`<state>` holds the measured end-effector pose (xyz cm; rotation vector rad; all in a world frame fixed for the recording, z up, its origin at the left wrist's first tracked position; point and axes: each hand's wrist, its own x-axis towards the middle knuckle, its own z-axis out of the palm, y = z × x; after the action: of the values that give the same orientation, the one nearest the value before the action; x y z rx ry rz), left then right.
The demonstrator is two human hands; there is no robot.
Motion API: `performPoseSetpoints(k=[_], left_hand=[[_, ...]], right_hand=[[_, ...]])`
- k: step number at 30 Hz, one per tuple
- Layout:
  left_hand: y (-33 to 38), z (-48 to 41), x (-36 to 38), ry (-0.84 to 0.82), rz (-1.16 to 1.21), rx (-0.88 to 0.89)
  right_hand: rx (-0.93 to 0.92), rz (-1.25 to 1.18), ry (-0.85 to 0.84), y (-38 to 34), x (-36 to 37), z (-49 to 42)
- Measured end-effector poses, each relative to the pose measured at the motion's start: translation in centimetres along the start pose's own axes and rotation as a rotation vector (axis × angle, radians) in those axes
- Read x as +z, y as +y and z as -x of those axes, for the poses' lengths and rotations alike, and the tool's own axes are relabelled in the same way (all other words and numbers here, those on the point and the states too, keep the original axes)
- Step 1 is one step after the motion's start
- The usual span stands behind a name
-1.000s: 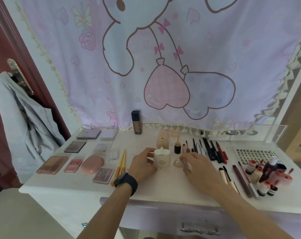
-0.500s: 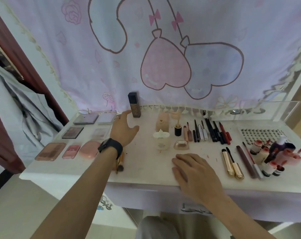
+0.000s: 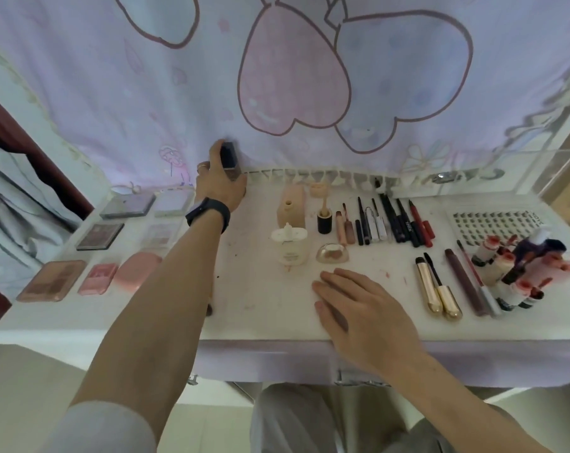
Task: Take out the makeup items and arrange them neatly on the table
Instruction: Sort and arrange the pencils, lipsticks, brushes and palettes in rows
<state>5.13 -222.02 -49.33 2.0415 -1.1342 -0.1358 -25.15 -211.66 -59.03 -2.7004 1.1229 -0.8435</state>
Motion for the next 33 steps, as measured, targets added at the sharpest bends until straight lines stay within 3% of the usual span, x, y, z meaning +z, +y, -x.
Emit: performPoseSetpoints(k=[8,13,17,20,24,29,31,33], left_hand=[[-0.9,0.2,0.6,0.154,0.054,0.021],[-0.4,2.7,-2.0,0.209,0.456,-0.124],[1.1,5.7,-5.8,0.192,0.911,-0.291],[2.1,8.9,-8.1,0.16,1.053,-0.333],[3.5,14.4,-9.9,-0.077,1.177,-0.315],[4.3,20.2,-9.6,-0.287,0.871,-0.129],[4.3,21.6,-9.0,-0.331,0.747,-0.041],[4.6,22.6,-8.2,-0.388,0.667,0.02]], right_hand=[[0.001,-0.004,-0.01,-0.2,-0.4,-0.2],[0.001,0.004,-0.012,-0.3,-0.7,-0.5],[0.011,0.012,-0.003,-0.4,-0.7,-0.3],[0.021,0.008,0.0,-0.5,-0.7,-0.3],[0.036,-0.039,-0.042,-0.6,-1.5,-0.5],[0.198,-0.38,-0.001,-1.8,-4.3,-0.8],[0.279,-0.624,0.087,-2.6,-6.3,-1.4],[0.365,-0.883,0.058,-2.9,-8.4,-2.2]])
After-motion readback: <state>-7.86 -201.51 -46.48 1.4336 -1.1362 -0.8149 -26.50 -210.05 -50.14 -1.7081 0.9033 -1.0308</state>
